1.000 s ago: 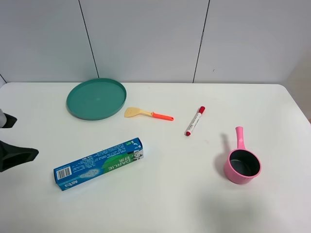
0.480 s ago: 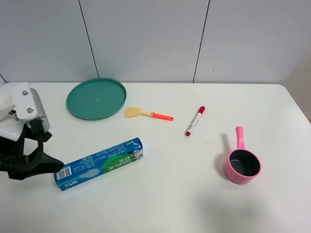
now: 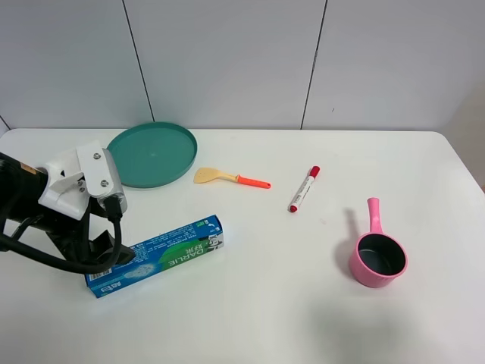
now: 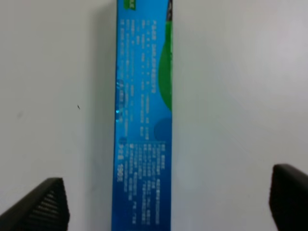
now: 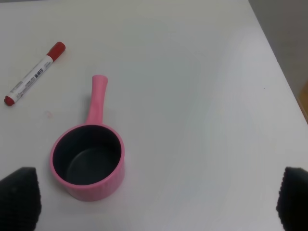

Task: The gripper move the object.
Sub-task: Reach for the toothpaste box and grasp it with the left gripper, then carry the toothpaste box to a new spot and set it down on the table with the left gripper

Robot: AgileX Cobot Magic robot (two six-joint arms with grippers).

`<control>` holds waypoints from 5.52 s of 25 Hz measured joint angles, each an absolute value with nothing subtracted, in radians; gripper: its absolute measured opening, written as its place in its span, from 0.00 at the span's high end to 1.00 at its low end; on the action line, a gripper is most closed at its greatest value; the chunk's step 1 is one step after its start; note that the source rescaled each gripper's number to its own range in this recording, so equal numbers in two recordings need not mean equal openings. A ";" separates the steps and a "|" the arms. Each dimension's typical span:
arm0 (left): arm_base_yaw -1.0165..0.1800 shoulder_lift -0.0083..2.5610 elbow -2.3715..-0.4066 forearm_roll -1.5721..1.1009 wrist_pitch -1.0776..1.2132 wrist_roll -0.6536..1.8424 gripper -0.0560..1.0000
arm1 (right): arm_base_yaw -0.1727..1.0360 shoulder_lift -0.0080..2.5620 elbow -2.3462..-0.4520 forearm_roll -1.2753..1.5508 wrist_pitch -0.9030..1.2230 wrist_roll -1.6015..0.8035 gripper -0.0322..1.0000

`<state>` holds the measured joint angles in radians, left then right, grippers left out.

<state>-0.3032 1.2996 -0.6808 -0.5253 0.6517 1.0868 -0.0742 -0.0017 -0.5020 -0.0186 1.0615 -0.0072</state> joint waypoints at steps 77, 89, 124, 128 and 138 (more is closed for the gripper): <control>-0.390 1.552 -0.821 -0.555 0.582 0.944 0.94 | -0.074 -0.002 -0.502 -0.019 1.062 -0.007 0.00; -0.390 1.596 -1.236 -0.240 0.790 0.838 0.94 | -0.074 -0.002 -0.502 -0.019 1.062 -0.007 0.00; -0.524 2.280 -2.040 -0.229 0.804 1.285 0.94 | -0.074 -0.002 -0.502 -0.019 1.062 -0.007 0.00; -0.525 2.326 -2.086 -0.229 0.777 1.322 0.94 | -0.074 -0.002 -0.502 -0.019 1.062 -0.007 0.00; -0.555 2.414 -2.136 -0.233 0.652 1.333 0.94 | -0.074 -0.002 -0.502 -0.019 1.062 -0.007 0.00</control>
<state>-0.5549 2.4142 -2.1362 -0.2333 0.6523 1.3326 -0.0742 -0.0017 -0.5020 -0.0186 1.0615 -0.0072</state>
